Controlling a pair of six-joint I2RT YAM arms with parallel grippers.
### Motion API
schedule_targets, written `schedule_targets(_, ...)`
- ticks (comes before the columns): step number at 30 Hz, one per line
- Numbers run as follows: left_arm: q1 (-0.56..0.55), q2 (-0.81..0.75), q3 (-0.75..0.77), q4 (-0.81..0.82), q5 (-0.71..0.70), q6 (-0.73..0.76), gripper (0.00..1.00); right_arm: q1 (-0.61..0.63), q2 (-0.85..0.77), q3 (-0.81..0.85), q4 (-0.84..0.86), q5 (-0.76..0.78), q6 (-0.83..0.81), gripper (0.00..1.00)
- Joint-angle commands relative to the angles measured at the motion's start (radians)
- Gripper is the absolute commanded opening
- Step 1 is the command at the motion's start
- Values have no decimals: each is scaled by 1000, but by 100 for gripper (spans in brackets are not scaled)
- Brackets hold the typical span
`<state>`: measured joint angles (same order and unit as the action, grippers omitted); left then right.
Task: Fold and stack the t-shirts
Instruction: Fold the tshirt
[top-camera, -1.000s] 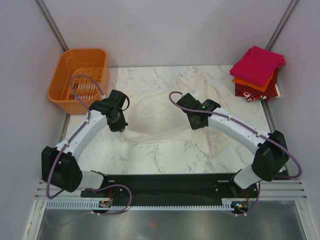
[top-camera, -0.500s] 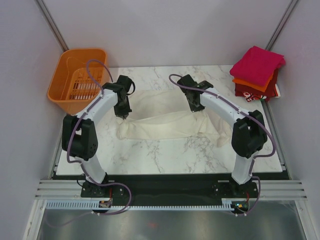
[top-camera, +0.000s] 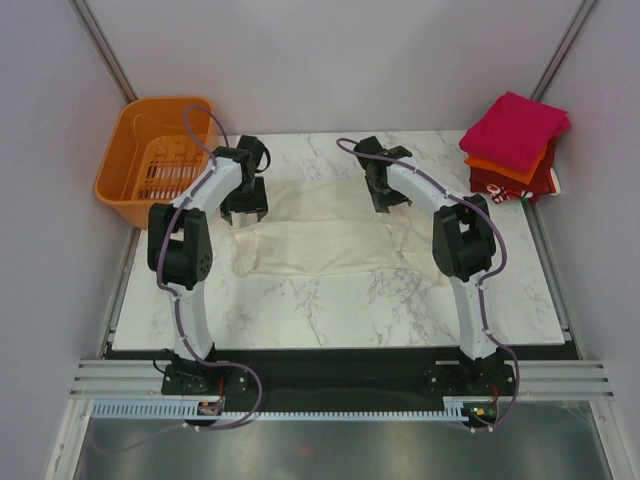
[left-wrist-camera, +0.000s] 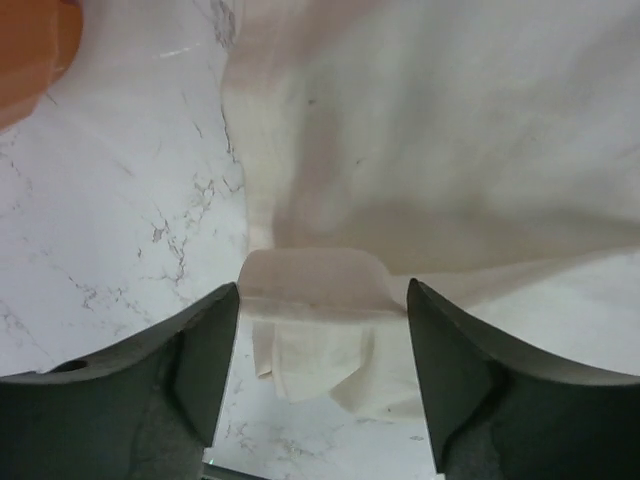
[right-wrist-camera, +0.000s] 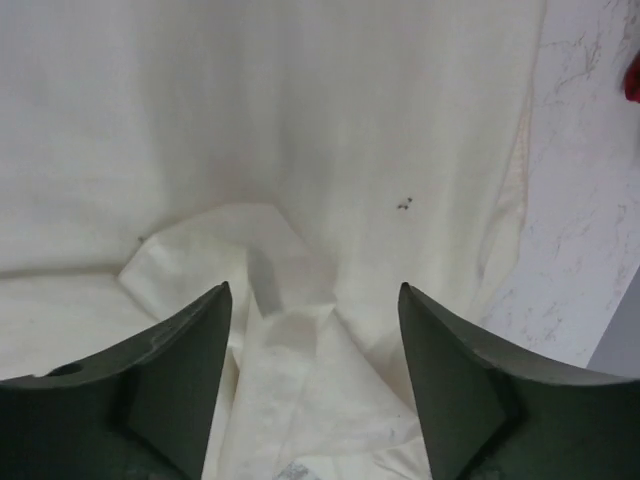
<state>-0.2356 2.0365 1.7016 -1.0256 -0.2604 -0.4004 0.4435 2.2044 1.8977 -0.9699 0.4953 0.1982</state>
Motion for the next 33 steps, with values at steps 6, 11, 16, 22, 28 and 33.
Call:
schedule_targets(6, 5, -206, 3, -68, -20, 0, 79, -29, -61, 181, -59, 118, 10, 94)
schedule_targets(11, 4, -456, -364, 42, 79, -52, 69, -35, -290, -95, 72, 14, 84, 95)
schedule_targets(16, 2, -581, -618, 185, 147, -133, 63, -34, -550, -469, 204, -171, 155, 94)
schedule_targets(22, -1, -578, -757, 315, 136, -181, 56, -34, -706, -669, 250, -294, 179, 94)
schedule_targets(28, -2, -521, -751, 354, 113, -196, 54, -32, -762, -713, 238, -287, 162, 94)
schedule_targets(33, -4, -470, -746, 371, 81, -207, 53, -32, -773, -724, 231, -296, 153, 94)
